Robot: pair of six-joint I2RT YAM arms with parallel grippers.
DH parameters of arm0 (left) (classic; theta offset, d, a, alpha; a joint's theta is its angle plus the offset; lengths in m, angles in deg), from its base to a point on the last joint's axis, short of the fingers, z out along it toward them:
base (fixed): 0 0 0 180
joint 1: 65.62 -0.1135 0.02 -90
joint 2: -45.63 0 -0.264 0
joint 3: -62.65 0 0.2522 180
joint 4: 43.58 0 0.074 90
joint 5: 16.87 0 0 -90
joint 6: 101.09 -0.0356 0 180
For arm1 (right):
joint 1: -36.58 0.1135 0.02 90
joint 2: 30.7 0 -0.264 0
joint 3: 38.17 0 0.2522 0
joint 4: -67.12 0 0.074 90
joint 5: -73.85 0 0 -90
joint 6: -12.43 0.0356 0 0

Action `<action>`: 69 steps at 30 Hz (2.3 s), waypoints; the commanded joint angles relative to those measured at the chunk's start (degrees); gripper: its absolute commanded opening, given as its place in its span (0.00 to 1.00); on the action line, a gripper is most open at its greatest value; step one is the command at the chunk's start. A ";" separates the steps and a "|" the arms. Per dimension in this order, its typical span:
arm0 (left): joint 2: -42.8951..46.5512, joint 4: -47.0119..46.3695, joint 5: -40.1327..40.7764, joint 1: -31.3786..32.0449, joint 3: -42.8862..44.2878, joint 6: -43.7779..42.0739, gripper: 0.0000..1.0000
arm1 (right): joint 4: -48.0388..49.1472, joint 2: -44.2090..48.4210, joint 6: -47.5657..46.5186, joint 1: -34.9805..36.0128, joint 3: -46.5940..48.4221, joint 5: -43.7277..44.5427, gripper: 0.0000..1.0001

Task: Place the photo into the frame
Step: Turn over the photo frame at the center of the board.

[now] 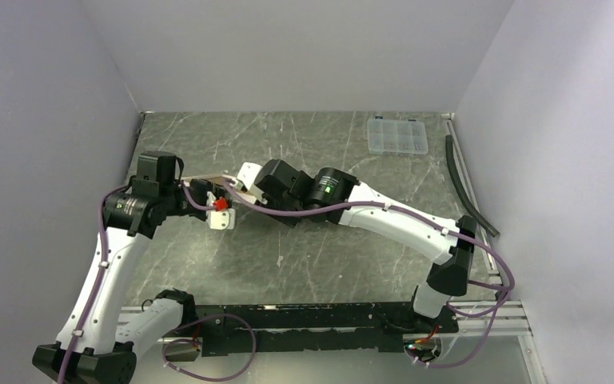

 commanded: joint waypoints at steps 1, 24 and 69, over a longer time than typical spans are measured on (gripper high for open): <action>4.27 -7.19 -6.43 -0.05 3.01 5.56 0.34 | 5.90 4.11 3.24 -0.98 1.92 3.77 0.29; 0.20 -14.03 6.17 -1.64 10.06 41.52 0.94 | -1.01 -7.19 22.42 -26.24 17.04 -28.96 0.17; -15.61 -6.63 6.04 -19.92 2.10 55.07 0.94 | 65.24 8.57 50.83 -41.70 -62.96 -26.81 0.53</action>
